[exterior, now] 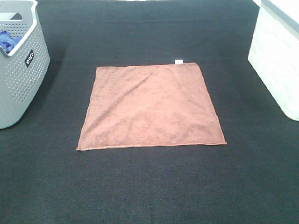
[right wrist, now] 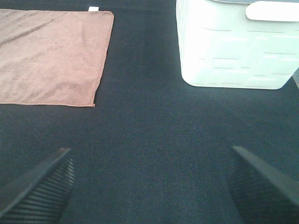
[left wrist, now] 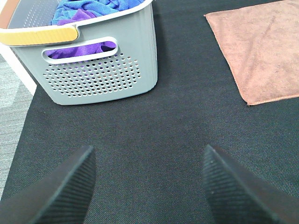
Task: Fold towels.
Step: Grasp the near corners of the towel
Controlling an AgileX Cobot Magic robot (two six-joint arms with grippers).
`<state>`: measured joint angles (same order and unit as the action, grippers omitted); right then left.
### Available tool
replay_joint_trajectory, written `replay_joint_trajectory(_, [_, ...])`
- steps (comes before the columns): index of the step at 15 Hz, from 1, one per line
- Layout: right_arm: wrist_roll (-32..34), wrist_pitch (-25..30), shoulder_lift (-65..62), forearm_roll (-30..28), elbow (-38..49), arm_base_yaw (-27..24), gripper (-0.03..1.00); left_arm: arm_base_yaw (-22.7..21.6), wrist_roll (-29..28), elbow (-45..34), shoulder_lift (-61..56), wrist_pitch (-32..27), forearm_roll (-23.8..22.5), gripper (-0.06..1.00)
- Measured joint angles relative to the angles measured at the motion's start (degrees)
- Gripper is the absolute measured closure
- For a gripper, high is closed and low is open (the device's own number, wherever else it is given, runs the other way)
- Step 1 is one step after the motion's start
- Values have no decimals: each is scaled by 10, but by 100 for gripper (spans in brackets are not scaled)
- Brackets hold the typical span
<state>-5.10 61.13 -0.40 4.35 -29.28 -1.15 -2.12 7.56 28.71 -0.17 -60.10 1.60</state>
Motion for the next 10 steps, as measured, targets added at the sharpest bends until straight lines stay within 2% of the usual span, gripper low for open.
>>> replay_joint_trajectory(10, [0,0,0,0,2,0,13,0,0,0,0,0,0,31])
